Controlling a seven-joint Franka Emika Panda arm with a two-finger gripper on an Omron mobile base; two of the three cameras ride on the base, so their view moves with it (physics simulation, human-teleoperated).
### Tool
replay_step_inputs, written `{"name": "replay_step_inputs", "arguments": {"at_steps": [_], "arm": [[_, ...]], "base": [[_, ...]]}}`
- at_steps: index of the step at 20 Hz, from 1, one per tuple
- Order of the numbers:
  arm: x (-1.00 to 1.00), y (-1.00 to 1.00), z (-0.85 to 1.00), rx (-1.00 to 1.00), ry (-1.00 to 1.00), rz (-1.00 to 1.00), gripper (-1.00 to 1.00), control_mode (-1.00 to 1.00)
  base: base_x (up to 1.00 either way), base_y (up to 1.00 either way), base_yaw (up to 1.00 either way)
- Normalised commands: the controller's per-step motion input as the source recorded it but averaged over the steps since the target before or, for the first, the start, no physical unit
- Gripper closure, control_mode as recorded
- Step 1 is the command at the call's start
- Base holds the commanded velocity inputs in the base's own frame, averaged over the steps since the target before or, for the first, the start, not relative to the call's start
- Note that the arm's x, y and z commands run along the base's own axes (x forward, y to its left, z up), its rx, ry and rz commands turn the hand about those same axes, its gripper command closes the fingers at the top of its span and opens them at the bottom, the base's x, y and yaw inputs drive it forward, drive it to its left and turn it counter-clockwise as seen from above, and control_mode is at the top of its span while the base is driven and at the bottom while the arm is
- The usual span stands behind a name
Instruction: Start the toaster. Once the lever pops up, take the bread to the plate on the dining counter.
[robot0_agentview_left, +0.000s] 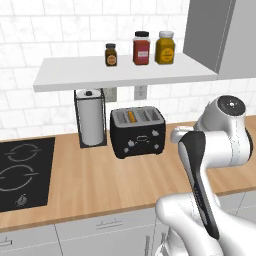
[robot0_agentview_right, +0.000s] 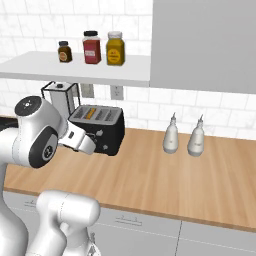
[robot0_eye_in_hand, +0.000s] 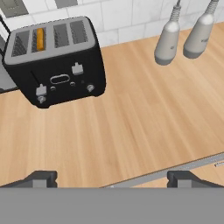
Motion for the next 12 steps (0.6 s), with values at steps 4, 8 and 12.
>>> {"name": "replay_step_inputs", "arguments": {"at_steps": [4, 8, 12], "arm": [[0.0, 0.0, 0.0, 0.0, 0.0, 0.0, -1.0, -1.0], [0.0, 0.0, 0.0, 0.0, 0.0, 0.0, -1.0, -1.0], [0.0, 0.0, 0.0, 0.0, 0.0, 0.0, -1.0, -1.0]], "base": [[0.0, 0.0, 0.0], [0.0, 0.0, 0.0], [0.0, 0.0, 0.0]]}}
